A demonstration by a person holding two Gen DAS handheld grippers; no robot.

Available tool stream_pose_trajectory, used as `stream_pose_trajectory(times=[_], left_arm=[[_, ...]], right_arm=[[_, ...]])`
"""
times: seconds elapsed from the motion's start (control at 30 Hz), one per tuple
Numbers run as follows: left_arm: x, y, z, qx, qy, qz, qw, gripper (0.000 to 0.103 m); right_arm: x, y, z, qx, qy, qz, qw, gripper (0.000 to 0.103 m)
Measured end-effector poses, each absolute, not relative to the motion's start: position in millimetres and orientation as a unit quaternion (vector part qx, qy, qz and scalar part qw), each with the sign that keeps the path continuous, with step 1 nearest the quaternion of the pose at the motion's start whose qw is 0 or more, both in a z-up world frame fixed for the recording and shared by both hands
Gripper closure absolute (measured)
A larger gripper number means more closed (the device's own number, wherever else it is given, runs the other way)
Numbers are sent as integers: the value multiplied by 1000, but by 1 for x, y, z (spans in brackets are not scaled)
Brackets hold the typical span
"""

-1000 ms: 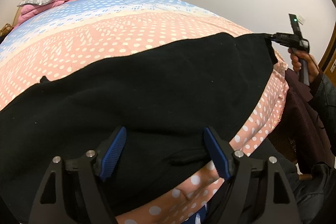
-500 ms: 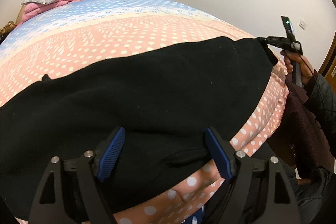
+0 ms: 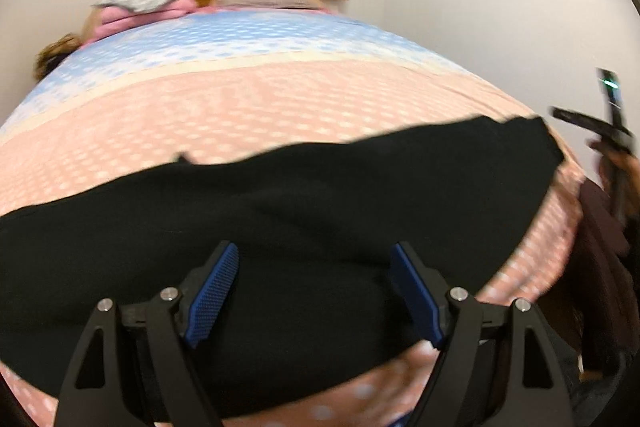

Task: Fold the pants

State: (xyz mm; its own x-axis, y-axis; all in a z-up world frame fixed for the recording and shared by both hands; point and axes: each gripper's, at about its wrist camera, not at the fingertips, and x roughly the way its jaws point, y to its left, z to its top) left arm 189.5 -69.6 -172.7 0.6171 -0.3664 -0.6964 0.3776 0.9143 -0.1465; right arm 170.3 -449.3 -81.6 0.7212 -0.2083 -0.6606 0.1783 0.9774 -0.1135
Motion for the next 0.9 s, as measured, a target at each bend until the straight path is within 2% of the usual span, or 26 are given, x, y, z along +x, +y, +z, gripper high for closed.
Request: stream_pose_trajectory(times=[0.13,0.37,0.67,0.8,0.87,0.9], left_arm=[[190,-57,-182,-5,405,-206,891,22],[156,-61,-194,119,393,-238,880,21],[162,5,-169,17,364,-207,908,21],[172,15,-172,-25,376,-218,900,21],[173,9,-178,-11,380,-223,898,21],[173,7,-180,-4,381,-224,897,21]], right_arm=[[159,-348,-103,-72,395,76,913,39],[150,-235,-136,-95,436,263,855,39],[131,-126,-149,-151,416,372,816,41],[132,-101,-174,-197,432,352,806,76],[138,-99,-180,-198,438,345,806,78],[139,-100,-182,-193,441,349,804,90]])
